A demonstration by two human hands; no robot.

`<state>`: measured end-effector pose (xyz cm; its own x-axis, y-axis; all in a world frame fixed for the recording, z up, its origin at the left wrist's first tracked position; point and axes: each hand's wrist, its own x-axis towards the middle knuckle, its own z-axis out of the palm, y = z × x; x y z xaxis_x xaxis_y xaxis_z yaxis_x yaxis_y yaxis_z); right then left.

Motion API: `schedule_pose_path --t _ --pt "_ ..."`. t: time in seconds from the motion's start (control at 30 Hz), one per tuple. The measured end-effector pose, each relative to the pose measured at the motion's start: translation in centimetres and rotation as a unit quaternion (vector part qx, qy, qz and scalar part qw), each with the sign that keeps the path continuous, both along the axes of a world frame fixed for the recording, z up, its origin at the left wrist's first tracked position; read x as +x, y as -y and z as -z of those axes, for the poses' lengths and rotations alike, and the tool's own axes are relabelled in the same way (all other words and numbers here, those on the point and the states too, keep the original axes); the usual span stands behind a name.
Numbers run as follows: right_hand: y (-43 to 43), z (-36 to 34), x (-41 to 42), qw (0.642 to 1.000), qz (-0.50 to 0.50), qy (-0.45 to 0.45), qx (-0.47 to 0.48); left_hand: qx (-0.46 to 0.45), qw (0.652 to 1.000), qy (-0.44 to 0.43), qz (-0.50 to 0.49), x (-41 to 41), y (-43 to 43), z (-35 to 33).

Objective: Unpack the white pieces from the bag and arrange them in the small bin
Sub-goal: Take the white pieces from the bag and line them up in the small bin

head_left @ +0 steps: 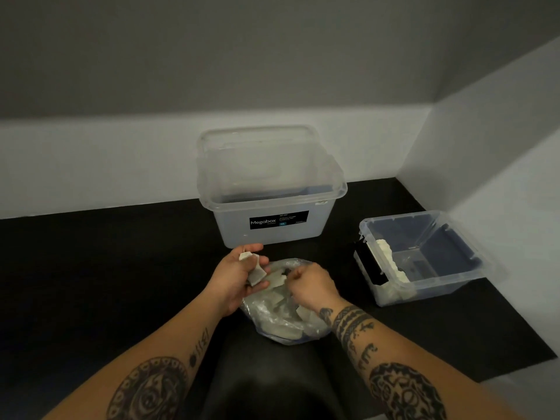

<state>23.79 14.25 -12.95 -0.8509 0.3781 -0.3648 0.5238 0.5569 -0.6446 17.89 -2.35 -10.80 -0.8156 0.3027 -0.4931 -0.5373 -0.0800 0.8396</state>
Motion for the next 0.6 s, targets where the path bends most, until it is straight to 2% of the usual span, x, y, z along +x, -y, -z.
schedule_pose_path --t 0.07,0.17,0.27,0.37,0.5,0.6 --pt "1.0 1.3 0.0 0.994 -0.052 0.035 0.085 -0.039 0.999 -0.013 0.027 0.0 0.2 0.4" --pt "2.4 2.7 -0.2 0.992 -0.051 0.034 0.114 -0.083 0.994 -0.037 0.056 0.3 0.3 1.0" --pt "3.1 3.3 -0.4 0.987 -0.06 0.042 0.14 -0.091 0.993 -0.043 0.059 0.5 0.4 1.3" --pt "3.0 3.1 -0.3 0.991 -0.057 0.055 0.107 -0.089 0.993 -0.042 0.06 0.4 0.6 1.5" --pt "2.2 1.6 0.1 0.997 -0.04 0.06 -0.021 -0.086 0.993 -0.045 0.061 0.3 0.6 1.4" --pt "1.2 -0.3 0.4 0.997 -0.029 0.044 -0.055 -0.087 0.993 -0.05 0.057 0.0 0.4 1.0"
